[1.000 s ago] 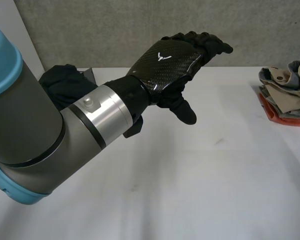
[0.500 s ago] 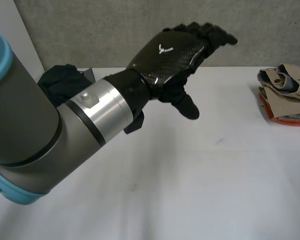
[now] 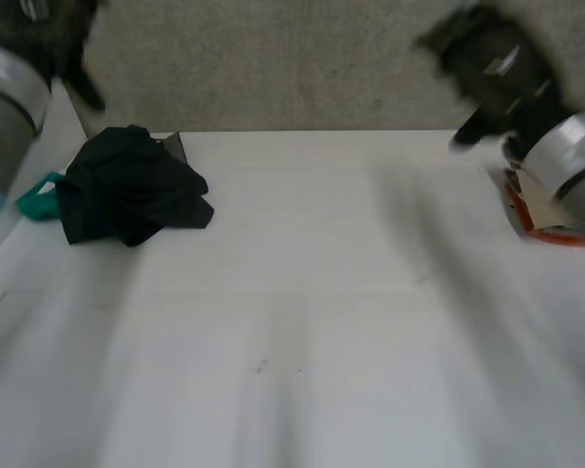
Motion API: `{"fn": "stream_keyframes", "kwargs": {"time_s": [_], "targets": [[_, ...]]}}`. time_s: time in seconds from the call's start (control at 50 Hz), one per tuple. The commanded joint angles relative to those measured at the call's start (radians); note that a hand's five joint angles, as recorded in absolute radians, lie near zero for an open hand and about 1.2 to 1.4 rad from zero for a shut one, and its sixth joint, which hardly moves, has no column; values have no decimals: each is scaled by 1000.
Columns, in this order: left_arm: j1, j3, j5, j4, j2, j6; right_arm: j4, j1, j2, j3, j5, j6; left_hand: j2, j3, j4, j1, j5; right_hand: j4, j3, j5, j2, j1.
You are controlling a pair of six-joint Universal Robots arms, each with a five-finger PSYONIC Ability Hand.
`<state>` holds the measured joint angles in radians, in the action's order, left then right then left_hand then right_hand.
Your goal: Fold the laundry.
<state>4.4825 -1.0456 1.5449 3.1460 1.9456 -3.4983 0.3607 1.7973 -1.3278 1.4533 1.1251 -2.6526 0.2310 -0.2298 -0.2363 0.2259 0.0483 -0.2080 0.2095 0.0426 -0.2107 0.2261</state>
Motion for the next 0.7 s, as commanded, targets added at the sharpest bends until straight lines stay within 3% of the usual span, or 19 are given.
{"fn": "stream_keyframes", "kwargs": {"time_s": [0.02, 0.1, 0.14, 0.22, 0.34, 0.42, 0.52, 0.62, 0.7], "targets": [[73, -31, -14, 141, 309, -263, 0, 66, 30, 208, 2, 51, -12, 10, 17, -6, -3, 33, -35, -43, 36, -52], [98, 24, -97, 294, 447, -257, -6, 63, 65, 266, 7, 106, -32, 31, 37, -27, -24, 33, -35, -43, 36, -52], [119, 64, -181, 353, 513, -252, -9, 59, 79, 291, 16, 138, -20, 19, 26, -15, -12, 33, -35, -43, 36, -52], [142, 123, -265, 385, 608, -239, -6, 53, 82, 338, 24, 163, -18, 16, 23, -12, -9, 33, -35, -43, 36, -52], [147, 255, -267, 387, 734, -217, -6, 51, 82, 371, 22, 164, 15, -16, -9, 20, 23, 33, -35, -43, 36, -52], [149, 312, -281, 387, 794, -217, -3, 37, 84, 375, 24, 166, 217, -218, -212, 222, 225, 33, -35, -43, 36, -52], [135, 340, -267, 403, 814, -215, 0, 27, 82, 374, 24, 166, 1163, -1164, -1158, 1168, 1171, 33, -35, -43, 36, -52], [77, 291, -172, 482, 738, -206, 1, 25, 81, 369, 24, 166, 1165, -1166, -1160, 1170, 1173, 33, -35, -43, 36, -52], [14, 144, -127, 535, 495, -147, 1, 24, 79, 363, 25, 164, 1165, -1166, -1160, 1170, 1173, 33, -35, -43, 36, -52]]}}
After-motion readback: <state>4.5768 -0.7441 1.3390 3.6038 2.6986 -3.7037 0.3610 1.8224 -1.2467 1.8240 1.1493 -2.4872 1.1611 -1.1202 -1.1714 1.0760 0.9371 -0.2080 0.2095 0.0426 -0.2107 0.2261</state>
